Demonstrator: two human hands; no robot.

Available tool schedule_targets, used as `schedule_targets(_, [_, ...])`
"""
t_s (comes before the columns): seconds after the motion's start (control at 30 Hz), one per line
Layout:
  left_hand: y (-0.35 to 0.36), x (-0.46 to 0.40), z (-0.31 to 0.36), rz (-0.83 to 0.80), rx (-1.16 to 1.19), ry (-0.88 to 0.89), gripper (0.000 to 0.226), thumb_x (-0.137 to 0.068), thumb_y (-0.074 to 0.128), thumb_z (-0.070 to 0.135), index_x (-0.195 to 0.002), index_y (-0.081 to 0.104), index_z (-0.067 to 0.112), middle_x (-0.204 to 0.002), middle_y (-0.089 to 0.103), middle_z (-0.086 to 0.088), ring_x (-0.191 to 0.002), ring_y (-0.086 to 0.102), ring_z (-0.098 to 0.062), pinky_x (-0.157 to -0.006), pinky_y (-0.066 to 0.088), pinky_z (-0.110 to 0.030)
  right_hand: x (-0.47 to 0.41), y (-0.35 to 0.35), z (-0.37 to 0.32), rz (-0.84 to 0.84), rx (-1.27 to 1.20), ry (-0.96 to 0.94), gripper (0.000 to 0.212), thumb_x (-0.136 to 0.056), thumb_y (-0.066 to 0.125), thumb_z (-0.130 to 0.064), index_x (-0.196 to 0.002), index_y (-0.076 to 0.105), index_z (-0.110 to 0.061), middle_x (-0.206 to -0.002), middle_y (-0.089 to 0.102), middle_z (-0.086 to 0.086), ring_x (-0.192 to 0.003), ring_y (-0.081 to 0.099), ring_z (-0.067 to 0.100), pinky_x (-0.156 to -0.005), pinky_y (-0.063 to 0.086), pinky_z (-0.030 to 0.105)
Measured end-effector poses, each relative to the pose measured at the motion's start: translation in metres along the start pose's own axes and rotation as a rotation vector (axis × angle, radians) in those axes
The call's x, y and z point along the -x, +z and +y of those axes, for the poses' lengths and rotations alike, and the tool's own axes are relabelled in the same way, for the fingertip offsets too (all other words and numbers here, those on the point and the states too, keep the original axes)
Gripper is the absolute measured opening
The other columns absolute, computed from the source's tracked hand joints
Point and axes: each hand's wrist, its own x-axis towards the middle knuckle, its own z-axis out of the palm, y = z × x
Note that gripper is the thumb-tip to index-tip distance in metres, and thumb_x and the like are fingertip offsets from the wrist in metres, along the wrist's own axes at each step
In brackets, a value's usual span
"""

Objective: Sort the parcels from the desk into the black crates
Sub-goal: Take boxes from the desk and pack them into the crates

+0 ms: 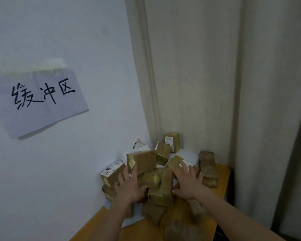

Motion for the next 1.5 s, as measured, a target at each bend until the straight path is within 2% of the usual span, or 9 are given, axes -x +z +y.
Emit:
schedule_targets(0.37, [-0.016,-0.105,-0.031,0.022,0.102,-0.05,0.089,-0.093,0.054,0.052,-0.156,-0.005,0.028,-0.163,-0.011,-0.008,-0.149,-0.003,-0.038,-0.117,0.014,-0.054,-0.139,-0.023,-0.028,-0.04,-0.021,-0.019,0.089,-0.093,0.062,-0.041,-0.154,-0.003,-0.046,-0.163,-0.019,0.003,-0.151,-0.005,0.036,-0.116,0.005,0.064])
schedule_targets(0.57, [-0.004,-0.141,-0.056,0.009,0.179,-0.103,0.089,-0.093,0.056,0.047,-0.156,-0.003,0.026,-0.163,-0.005,-0.01,-0.149,0.002,-0.036,-0.117,0.018,-0.051,-0.223,-0.005,-0.036,-0.128,-0.074,-0.165,0.093,-0.086,0.065,-0.049,-0.156,0.006,-0.031,-0.163,0.01,0.006,-0.146,0.02,0.033,-0.117,0.028,0.049])
schedule_targets(0.77, [0.002,-0.185,-0.065,-0.019,0.326,-0.229,0.094,-0.094,0.059,0.044,-0.156,-0.008,0.024,-0.163,0.008,-0.012,-0.15,0.01,-0.032,-0.118,0.017,-0.046,-0.3,0.017,-0.041,-0.294,-0.132,-0.17,0.09,-0.093,0.059,-0.048,-0.157,-0.003,-0.029,-0.163,-0.005,0.013,-0.148,0.012,0.039,-0.119,0.022,0.05])
schedule_targets(0.87, [0.0,-0.21,-0.053,-0.054,0.511,-0.306,0.091,-0.096,0.059,0.04,-0.156,-0.008,0.023,-0.161,0.022,-0.009,-0.146,0.025,-0.03,-0.115,0.025,-0.039,-0.334,0.019,-0.039,-0.355,-0.179,-0.228,0.084,-0.098,0.056,-0.041,-0.157,-0.004,-0.03,-0.163,-0.003,0.014,-0.15,0.007,0.037,-0.119,0.02,0.045])
schedule_targets(1.0, [0.01,-0.235,-0.03,-0.026,0.838,-0.408,0.06,-0.1,0.055,0.03,-0.148,0.023,0.018,-0.14,0.054,-0.01,-0.12,0.057,-0.022,-0.095,0.046,-0.03,-0.369,0.026,-0.025,-0.431,-0.292,-0.222,0.079,-0.097,0.054,-0.043,-0.155,0.001,-0.041,-0.163,0.002,0.012,-0.146,0.022,0.036,-0.116,0.032,0.043])
schedule_targets(1.13, [0.026,-0.251,-0.009,-0.003,1.088,-0.593,0.055,-0.101,0.051,0.035,-0.148,0.029,0.018,-0.141,0.05,-0.007,-0.104,0.051,-0.017,-0.087,0.045,-0.033,-0.389,0.034,-0.012,-0.485,-0.3,-0.211,0.062,-0.099,0.046,-0.05,-0.154,0.024,-0.034,-0.162,0.001,0.008,-0.144,0.027,0.034,-0.112,0.035,0.042])
schedule_targets(1.23, [0.036,-0.264,-0.01,0.021,1.164,-0.713,0.056,-0.099,0.05,0.045,-0.147,0.028,0.024,-0.12,0.055,-0.004,-0.094,0.057,-0.02,-0.085,0.054,-0.039,-0.398,0.038,-0.005,-0.474,-0.389,-0.231,0.045,-0.099,0.049,-0.047,-0.141,0.048,-0.03,-0.154,0.029,0.006,-0.13,0.045,0.025,-0.104,0.043,0.036])
schedule_targets(1.37, [0.047,-0.279,-0.013,-0.014,1.19,-0.81,0.077,-0.088,0.053,0.066,-0.15,0.021,0.035,-0.141,0.046,-0.012,-0.107,0.056,-0.035,-0.096,0.049,-0.056,-0.402,0.031,0.005,-0.478,-0.449,-0.258,0.03,-0.101,0.053,-0.03,-0.127,0.06,-0.018,-0.134,0.055,0.003,-0.117,0.053,0.015,-0.098,0.044,0.029])
schedule_targets(1.5, [0.053,-0.284,-0.001,-0.047,1.188,-0.751,0.077,-0.091,0.064,0.044,-0.152,0.019,0.028,-0.125,0.049,-0.007,-0.088,0.056,-0.023,-0.066,0.05,-0.038,-0.402,0.015,0.018,-0.582,-0.349,-0.289,0.035,-0.099,0.056,-0.031,-0.134,0.056,-0.024,-0.142,0.048,0.0,-0.128,0.048,0.018,-0.107,0.039,0.032])
